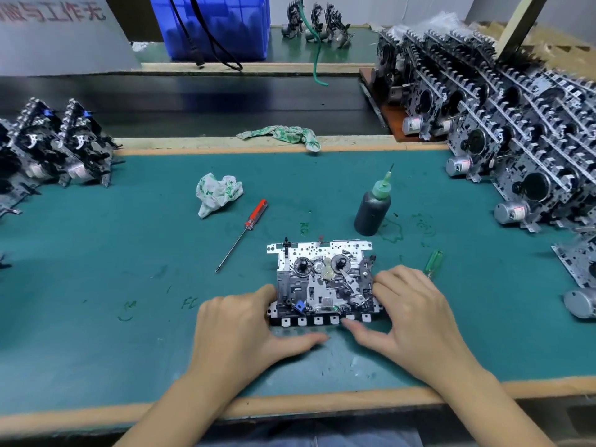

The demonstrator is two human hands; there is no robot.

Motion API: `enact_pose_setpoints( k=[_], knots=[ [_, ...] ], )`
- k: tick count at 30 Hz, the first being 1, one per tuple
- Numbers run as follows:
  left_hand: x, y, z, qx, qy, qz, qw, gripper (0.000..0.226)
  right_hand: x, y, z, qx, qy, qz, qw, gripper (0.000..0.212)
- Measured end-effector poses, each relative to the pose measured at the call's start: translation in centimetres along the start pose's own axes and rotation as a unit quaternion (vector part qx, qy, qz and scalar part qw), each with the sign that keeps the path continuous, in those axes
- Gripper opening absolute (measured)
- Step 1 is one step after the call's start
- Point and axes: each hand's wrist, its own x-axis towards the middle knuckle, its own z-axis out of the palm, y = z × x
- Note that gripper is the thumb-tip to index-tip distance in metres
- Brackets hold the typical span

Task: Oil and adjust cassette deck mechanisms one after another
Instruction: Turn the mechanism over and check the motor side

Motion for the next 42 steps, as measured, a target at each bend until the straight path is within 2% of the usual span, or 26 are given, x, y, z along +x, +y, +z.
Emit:
enact_pose_setpoints(
  k=[7,10,13,16,20,26,32,38,42],
  knots=[
    [0.2,0.4,0.3,0.009,0.034,0.003,0.999,0.061,-0.2,0.2,-0.3,0.053,-0.038,0.003,0.998,0.048],
    [0.2,-0.3,0.1,-0.017,0.009,0.040,0.999,0.066,-0.2,0.1,-0.1,0.044,-0.029,0.004,0.999,0.043],
    [0.2,-0.8,-0.1,-0.038,-0.020,0.064,0.997,0.069,-0.3,0.2,-0.1,0.020,-0.034,0.004,0.999,0.047],
    [0.0,-0.7,-0.2,-0.040,-0.023,0.079,0.996,0.068,-0.3,0.4,-0.3,0.011,-0.040,0.000,0.999,0.053],
    [-0.2,-0.6,-0.2,-0.031,-0.028,0.131,0.991,0.062,-0.3,0.1,-0.2,-0.017,-0.006,0.023,1.000,0.055],
    [-0.5,-0.9,-0.3,-0.035,-0.029,0.118,0.992,0.046,-0.4,0.8,-0.5,0.010,-0.037,-0.017,0.999,0.049],
    [-0.3,-1.2,-0.1,-0.038,-0.020,0.112,0.993,0.049,-0.5,0.8,-0.4,-0.017,-0.020,-0.017,1.000,0.053],
    [0.0,-1.1,0.2,-0.012,0.016,0.102,0.995,0.049,-0.6,0.8,-0.5,0.056,-0.045,-0.021,0.997,0.059],
    [0.3,-1.4,0.1,-0.021,0.017,0.114,0.993,0.051,-0.6,0.9,-0.5,0.061,-0.051,-0.025,0.997,0.050]
  ],
)
